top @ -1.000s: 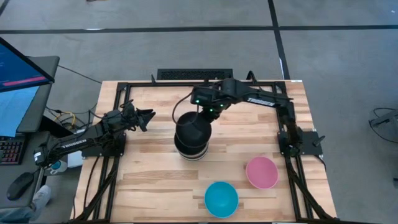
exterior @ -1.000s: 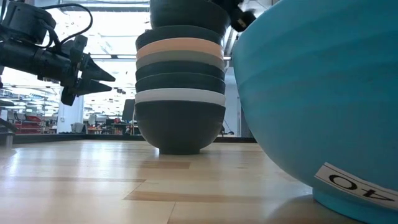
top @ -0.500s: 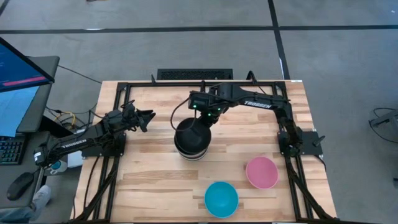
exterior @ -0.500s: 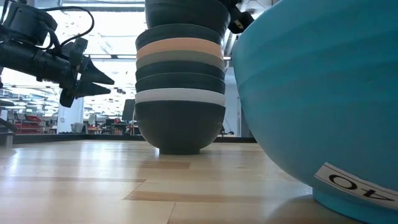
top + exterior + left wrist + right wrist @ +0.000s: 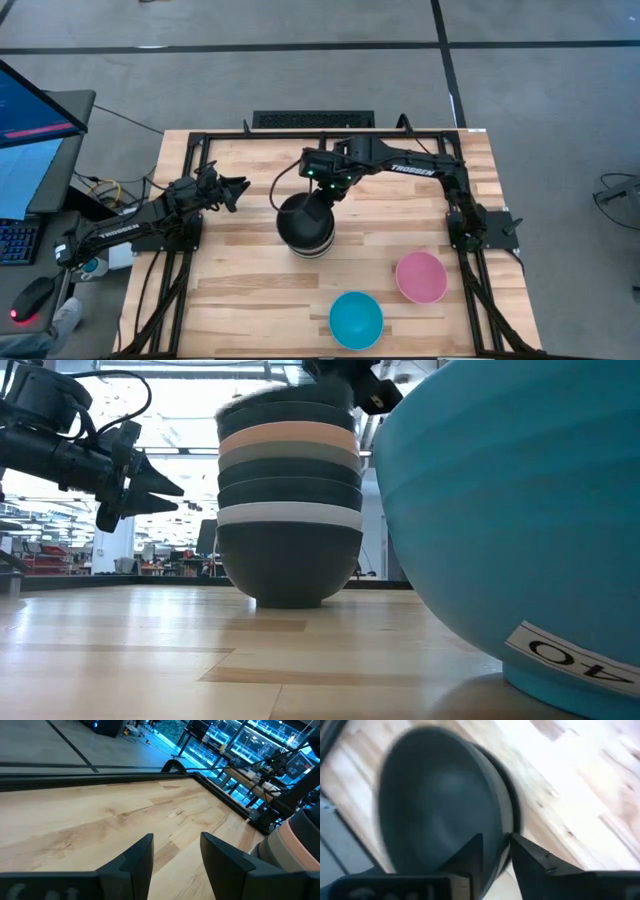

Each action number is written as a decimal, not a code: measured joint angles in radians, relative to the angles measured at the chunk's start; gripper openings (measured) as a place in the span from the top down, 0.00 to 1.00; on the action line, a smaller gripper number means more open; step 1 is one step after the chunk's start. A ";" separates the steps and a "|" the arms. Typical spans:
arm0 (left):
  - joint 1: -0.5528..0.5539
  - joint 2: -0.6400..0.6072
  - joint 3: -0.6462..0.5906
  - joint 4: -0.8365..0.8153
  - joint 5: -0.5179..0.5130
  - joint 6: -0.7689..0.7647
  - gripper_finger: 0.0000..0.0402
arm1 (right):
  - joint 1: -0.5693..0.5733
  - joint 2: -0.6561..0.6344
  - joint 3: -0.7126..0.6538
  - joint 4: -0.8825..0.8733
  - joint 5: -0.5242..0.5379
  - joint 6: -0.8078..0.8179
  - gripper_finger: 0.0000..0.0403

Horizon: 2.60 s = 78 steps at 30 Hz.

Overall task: Nest bowls inside each other
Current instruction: Stack the black bowl on top of the other black bowl, then stack the pink bowl on top of the black bowl

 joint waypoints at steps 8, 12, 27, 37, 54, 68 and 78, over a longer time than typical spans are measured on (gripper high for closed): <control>0.000 0.000 0.000 0.000 0.000 0.000 0.62 | -0.001 -0.002 0.000 -0.128 0.123 0.027 0.67; 0.000 0.000 0.000 -0.001 0.000 0.000 0.62 | -0.002 -0.043 0.010 -0.107 0.180 0.032 0.67; 0.000 0.000 0.000 0.001 0.000 0.049 0.62 | -0.016 -0.437 0.022 -0.120 0.379 0.031 0.67; 0.000 0.000 0.000 0.002 0.000 0.049 0.62 | -0.021 -0.759 -0.494 -0.114 0.383 0.144 0.68; 0.000 0.000 0.000 0.003 0.000 -0.106 0.62 | 0.032 -1.490 -1.551 0.299 0.170 0.640 0.85; 0.000 0.000 0.000 0.003 0.000 -0.176 0.62 | 0.273 -1.436 -1.487 0.079 -0.039 0.647 0.85; 0.000 0.000 0.000 0.002 0.000 -0.185 0.62 | 0.528 -1.263 -1.487 0.112 -0.055 0.576 0.73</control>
